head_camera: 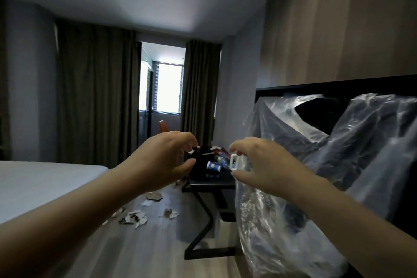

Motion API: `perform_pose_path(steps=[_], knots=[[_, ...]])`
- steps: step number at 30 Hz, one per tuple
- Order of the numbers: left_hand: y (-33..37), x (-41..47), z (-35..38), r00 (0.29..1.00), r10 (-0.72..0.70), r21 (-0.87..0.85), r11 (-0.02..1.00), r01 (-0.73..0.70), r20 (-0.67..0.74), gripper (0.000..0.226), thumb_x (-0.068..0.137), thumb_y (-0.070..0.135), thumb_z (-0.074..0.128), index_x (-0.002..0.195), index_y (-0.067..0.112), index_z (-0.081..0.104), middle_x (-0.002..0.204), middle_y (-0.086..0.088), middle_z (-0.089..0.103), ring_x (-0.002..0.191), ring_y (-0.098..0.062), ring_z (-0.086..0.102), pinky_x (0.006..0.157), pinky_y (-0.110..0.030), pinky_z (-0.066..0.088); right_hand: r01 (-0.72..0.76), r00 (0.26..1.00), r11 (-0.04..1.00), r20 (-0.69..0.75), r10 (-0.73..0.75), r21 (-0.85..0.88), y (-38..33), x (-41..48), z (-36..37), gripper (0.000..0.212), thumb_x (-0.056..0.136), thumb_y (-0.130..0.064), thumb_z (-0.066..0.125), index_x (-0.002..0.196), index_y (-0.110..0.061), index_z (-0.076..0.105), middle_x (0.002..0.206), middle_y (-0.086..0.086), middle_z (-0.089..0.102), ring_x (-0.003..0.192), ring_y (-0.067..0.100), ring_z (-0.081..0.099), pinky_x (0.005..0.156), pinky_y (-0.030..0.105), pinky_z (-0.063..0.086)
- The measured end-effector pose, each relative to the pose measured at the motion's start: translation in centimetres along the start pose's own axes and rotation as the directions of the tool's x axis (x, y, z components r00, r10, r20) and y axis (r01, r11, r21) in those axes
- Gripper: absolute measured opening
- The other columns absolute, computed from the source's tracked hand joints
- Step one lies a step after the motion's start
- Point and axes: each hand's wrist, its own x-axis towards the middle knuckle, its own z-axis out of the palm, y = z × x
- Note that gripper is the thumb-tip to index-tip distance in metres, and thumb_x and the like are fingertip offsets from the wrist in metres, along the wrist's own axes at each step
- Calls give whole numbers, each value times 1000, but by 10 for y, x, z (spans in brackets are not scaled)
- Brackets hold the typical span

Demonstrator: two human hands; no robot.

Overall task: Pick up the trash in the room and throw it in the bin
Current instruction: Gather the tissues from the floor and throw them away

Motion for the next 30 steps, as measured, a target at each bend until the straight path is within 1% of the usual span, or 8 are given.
perform_pose_path(steps=[3,6,8,11,16,21,25,30], knots=[[-42,16,21,999,-49,34,998,49,1,30,85,39,62,113,27,59,102,12,62,90,-2,59,80,-27,55,60,998,998,2,-60,34,10,47,37,42,85,-41,62,125,-29,53,111,-8,58,103,13,57,86,33,50],[-79,42,37,994,-104,84,991,102,17,31,85,38,61,114,26,59,105,11,61,90,-2,59,81,-26,54,112,994,991,2,-113,73,24,98,67,47,85,-42,63,129,-28,51,114,-8,57,105,13,56,87,29,48],[-103,59,48,990,-139,108,985,136,22,31,86,36,62,115,25,59,106,10,61,90,-2,59,81,-26,54,147,989,985,3,-148,86,32,133,85,49,85,-43,63,130,-28,51,116,-8,57,106,13,56,88,30,49],[-142,83,64,982,-187,151,972,180,36,33,87,36,61,118,25,57,107,11,61,92,-3,58,83,-24,53,187,982,978,-2,-188,95,40,185,113,45,85,-43,63,126,-27,52,113,-5,58,104,15,57,87,33,50],[-212,105,94,964,-260,168,954,248,55,35,88,37,61,120,25,56,107,9,62,94,-6,59,84,-26,53,238,967,966,63,-245,98,36,257,169,51,87,-43,62,133,-26,48,123,-6,56,113,14,53,92,31,47],[-305,124,128,956,-287,175,946,272,65,34,88,38,61,119,26,56,107,10,62,94,-5,59,84,-27,53,234,965,967,99,-244,105,23,335,232,53,87,-44,61,135,-27,46,125,-7,54,115,14,52,95,31,46],[-388,142,147,952,-299,157,946,285,71,36,87,38,61,120,26,56,107,10,62,95,-6,59,84,-27,54,216,965,970,125,-230,114,8,403,280,52,87,-44,61,135,-28,47,126,-8,54,116,12,51,93,26,44],[-486,166,171,938,-323,127,943,308,128,36,87,37,61,122,27,55,109,11,62,96,-6,58,83,-25,53,150,966,979,191,-174,136,-11,482,335,52,87,-41,63,134,-27,48,129,-7,54,118,12,51,97,32,45]])
